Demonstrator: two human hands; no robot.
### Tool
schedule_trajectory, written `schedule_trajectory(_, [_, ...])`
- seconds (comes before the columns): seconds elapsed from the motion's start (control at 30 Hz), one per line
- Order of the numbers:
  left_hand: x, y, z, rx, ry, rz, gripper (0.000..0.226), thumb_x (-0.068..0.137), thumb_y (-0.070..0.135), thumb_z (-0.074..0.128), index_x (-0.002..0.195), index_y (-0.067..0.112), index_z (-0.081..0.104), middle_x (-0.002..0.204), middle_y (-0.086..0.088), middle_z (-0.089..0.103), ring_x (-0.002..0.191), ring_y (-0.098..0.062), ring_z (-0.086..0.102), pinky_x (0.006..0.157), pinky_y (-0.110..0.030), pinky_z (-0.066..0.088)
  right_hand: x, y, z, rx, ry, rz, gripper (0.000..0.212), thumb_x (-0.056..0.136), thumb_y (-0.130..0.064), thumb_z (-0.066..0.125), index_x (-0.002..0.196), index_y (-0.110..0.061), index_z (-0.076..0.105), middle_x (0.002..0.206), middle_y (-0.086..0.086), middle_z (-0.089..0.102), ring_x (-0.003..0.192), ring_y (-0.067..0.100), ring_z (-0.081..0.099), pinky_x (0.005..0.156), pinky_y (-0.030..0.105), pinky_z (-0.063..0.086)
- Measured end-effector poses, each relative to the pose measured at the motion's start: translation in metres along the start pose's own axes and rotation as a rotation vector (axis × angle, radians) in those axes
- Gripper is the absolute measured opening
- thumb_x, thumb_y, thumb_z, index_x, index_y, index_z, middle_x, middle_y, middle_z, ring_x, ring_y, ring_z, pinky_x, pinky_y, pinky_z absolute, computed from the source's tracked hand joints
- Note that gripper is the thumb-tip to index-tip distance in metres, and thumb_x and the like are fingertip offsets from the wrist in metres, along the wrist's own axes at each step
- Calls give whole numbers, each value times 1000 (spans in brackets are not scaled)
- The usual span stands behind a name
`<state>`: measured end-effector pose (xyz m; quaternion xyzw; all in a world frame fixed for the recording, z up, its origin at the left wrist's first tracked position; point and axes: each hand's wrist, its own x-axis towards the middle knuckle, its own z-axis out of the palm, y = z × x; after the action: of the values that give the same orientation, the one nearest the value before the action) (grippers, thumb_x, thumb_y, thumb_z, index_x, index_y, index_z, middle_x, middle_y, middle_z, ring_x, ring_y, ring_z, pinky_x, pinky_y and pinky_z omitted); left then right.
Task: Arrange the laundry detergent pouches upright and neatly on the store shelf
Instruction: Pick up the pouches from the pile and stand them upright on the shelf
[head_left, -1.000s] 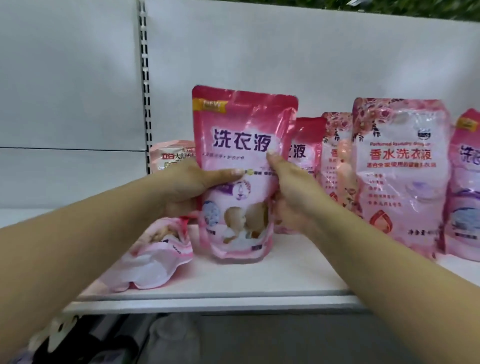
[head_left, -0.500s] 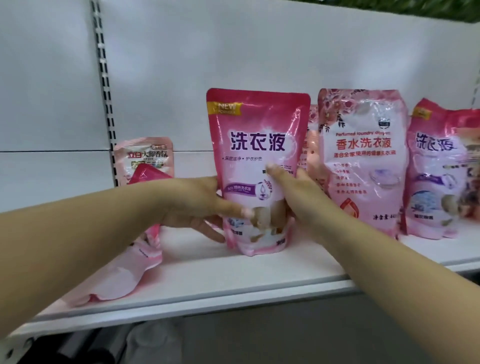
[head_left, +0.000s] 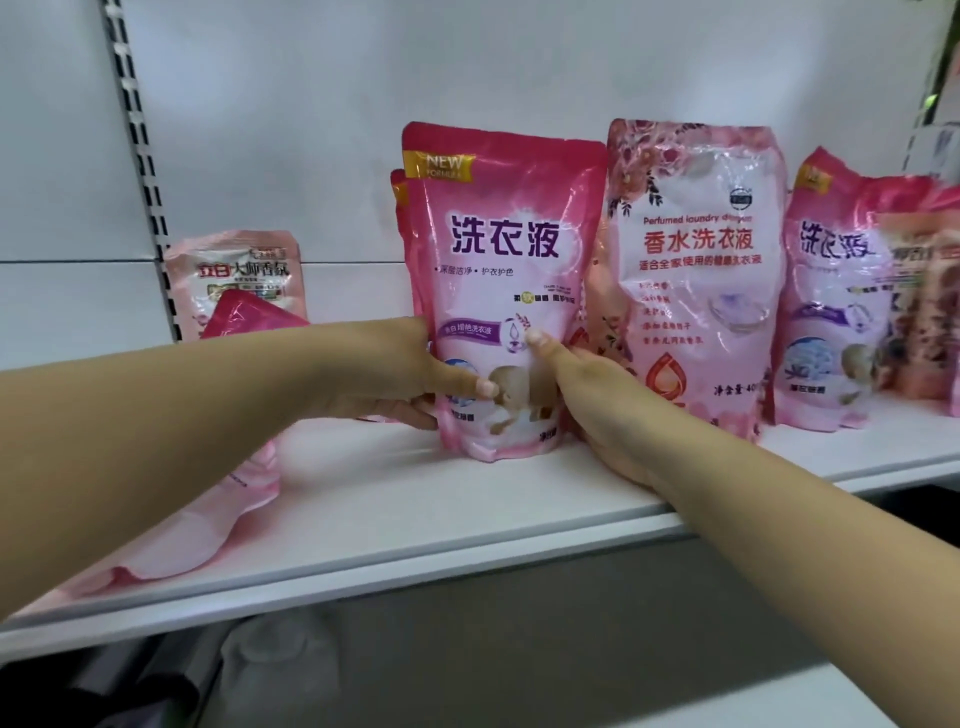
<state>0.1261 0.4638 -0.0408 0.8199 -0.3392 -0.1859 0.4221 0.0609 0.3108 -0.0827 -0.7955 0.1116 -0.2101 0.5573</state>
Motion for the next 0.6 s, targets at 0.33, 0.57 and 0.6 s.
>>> schedule_trajectory(0.33, [-94, 2, -21, 528, 472, 155, 38, 65, 61, 47, 90, 38, 62, 83, 28, 60, 78, 13, 53, 64, -2, 34, -68, -19, -13, -408, -47, -238, 18, 89, -42, 49, 105, -32, 52, 103, -11, 56, 91, 6, 50, 70, 18, 36])
schedule_trajectory(0.57, [-137, -42, -43, 450, 900, -78, 39, 88, 48, 50, 90, 13, 66, 100, -15, 66, 82, -23, 52, 63, -30, 34, -74, -53, 47, -511, -215, -428, 45, 87, -51, 48, 96, -10, 66, 87, 1, 66, 84, 18, 59, 72, 28, 43])
schedule_trajectory(0.6, [-139, -50, -42, 467, 897, -134, 39, 88, 49, 48, 93, 14, 65, 102, -13, 66, 86, -23, 52, 68, -31, 35, -70, -57, 61, -526, -260, -425, 50, 88, -52, 47, 98, -7, 66, 86, 5, 65, 83, 21, 59, 69, 28, 42])
